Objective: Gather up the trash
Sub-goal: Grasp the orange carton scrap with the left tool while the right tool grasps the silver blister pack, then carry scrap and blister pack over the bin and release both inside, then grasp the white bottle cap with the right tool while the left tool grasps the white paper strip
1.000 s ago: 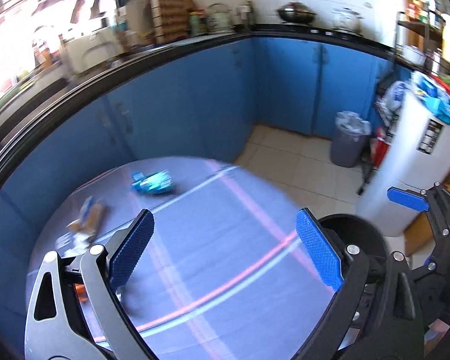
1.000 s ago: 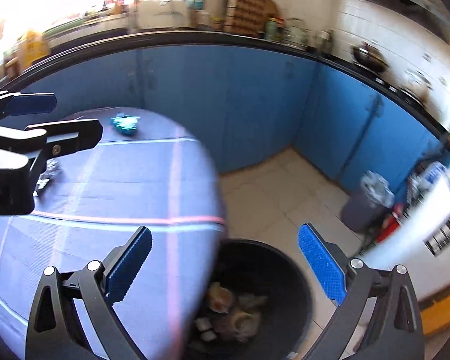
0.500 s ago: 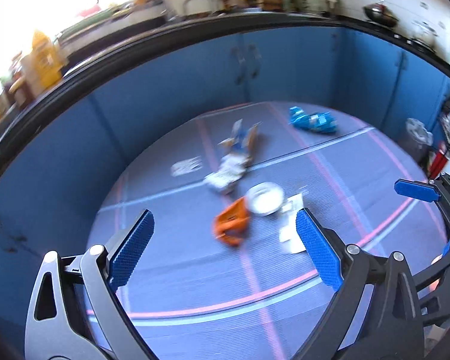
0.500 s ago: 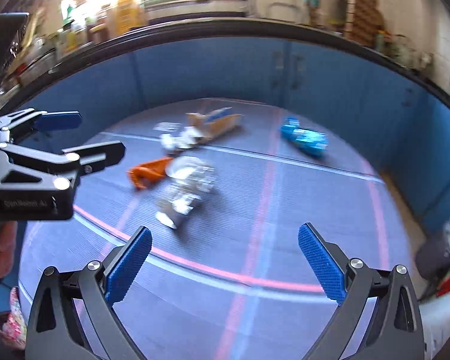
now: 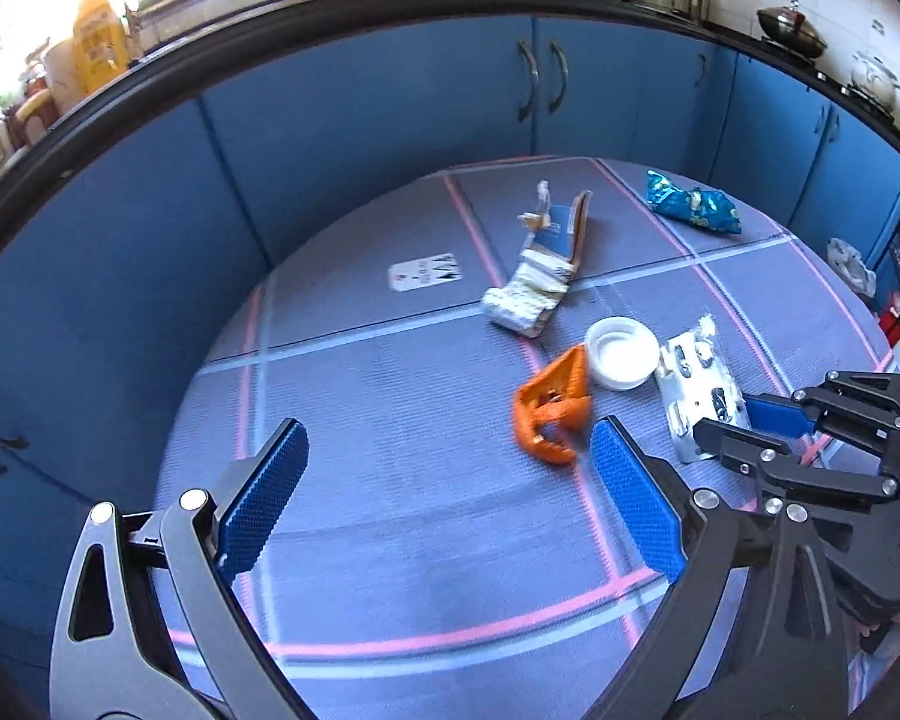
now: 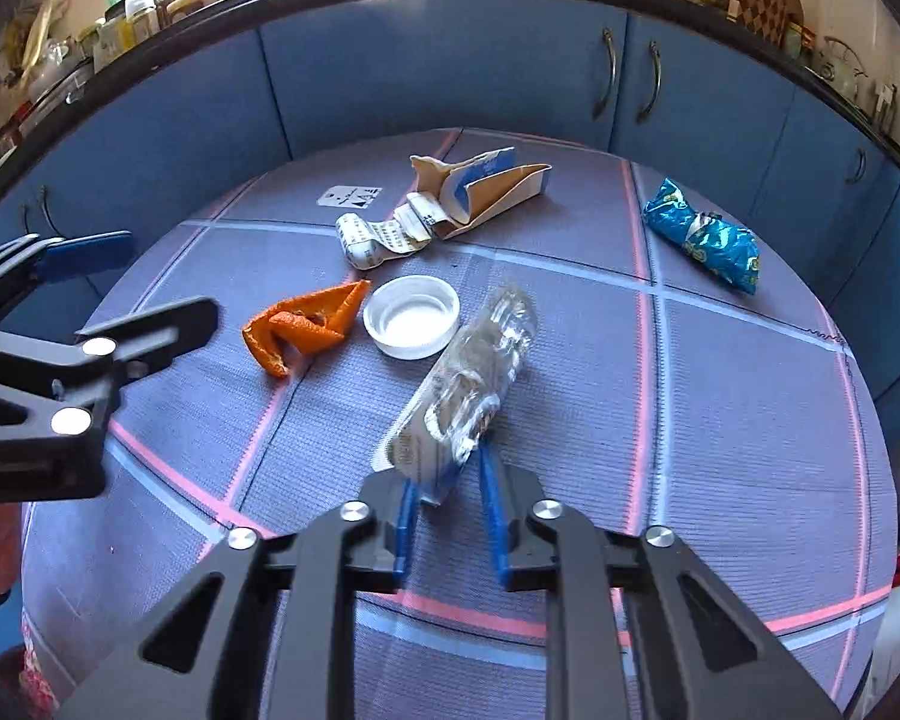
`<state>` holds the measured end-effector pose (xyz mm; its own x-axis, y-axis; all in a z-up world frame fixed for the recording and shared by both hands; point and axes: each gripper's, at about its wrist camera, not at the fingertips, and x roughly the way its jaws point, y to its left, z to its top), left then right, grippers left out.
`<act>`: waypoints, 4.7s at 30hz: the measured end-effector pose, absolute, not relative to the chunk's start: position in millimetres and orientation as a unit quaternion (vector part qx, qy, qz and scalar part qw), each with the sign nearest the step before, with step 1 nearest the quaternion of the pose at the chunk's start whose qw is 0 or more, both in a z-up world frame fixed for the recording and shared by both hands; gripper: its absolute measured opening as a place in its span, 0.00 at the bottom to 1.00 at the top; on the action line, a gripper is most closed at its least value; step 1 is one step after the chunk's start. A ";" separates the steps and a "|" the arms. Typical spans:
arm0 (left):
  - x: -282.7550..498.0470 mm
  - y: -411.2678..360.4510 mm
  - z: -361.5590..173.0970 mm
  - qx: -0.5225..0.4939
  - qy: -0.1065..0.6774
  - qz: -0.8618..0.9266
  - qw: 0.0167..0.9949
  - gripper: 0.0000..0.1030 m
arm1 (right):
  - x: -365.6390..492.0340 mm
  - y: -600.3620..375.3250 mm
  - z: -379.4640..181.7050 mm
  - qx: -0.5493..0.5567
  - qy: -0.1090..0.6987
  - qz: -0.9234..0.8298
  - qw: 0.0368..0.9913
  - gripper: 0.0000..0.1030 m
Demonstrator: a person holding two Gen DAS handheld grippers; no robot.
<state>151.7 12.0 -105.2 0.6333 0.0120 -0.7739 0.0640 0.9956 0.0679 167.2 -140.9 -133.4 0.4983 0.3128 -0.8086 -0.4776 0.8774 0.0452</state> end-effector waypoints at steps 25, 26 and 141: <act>178.4 -45.2 -99.6 0.025 0.446 -0.059 0.893 0.27 | 158.8 -212.0 -105.0 -0.095 0.407 0.167 0.893 0.10; 177.3 -51.1 -97.2 0.028 0.444 -0.064 0.894 0.27 | 157.1 -217.3 -102.4 -0.094 0.406 0.162 0.895 0.10; 181.7 40.6 -86.4 0.088 0.405 0.060 0.908 0.93 | 197.0 -100.2 -125.5 -0.129 0.409 0.248 0.869 0.65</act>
<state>181.7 40.6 -86.4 0.6650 0.1796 -0.7250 -0.0371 0.9774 0.2082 197.0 -100.2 -125.5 0.5428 0.3251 -0.7744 -0.5363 0.8437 -0.0218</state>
